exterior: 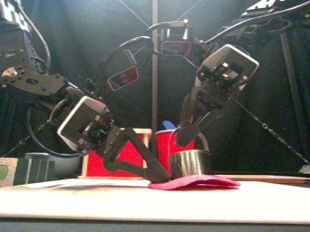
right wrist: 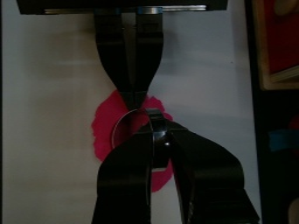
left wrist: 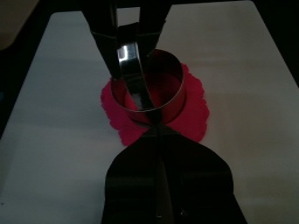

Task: Get the cutter from the drawer then cut the dough then place the extra dough in the bowl
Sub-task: Cut the dough

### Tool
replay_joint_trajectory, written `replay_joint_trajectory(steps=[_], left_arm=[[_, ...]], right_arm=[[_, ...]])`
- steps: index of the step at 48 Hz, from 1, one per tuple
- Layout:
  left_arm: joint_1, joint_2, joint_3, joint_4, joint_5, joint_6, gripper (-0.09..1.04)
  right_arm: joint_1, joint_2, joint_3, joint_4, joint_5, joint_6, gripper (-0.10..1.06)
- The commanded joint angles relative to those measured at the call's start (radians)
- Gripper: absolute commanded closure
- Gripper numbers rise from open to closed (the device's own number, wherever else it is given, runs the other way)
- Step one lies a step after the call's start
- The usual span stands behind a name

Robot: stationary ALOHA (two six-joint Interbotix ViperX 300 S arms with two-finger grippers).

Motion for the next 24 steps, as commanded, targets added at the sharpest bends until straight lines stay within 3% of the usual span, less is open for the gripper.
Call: replay_joint_trajectory(steps=[1,16,24], left_arm=[[0.002,-0.003,-0.002,-0.005,0.014,0.002,0.52],[0.003,-0.009,0.008,-0.017,0.051,0.002,0.52],[0.005,-0.044,0.04,-0.031,0.066,0.002,0.52]], right_arm=[[0.002,-0.077,-0.023,-0.005,0.049,0.002,0.5],[0.003,-0.193,0.018,-0.018,0.213,0.0,0.5],[0.006,-0.221,0.097,0.0,0.225,0.005,0.5]])
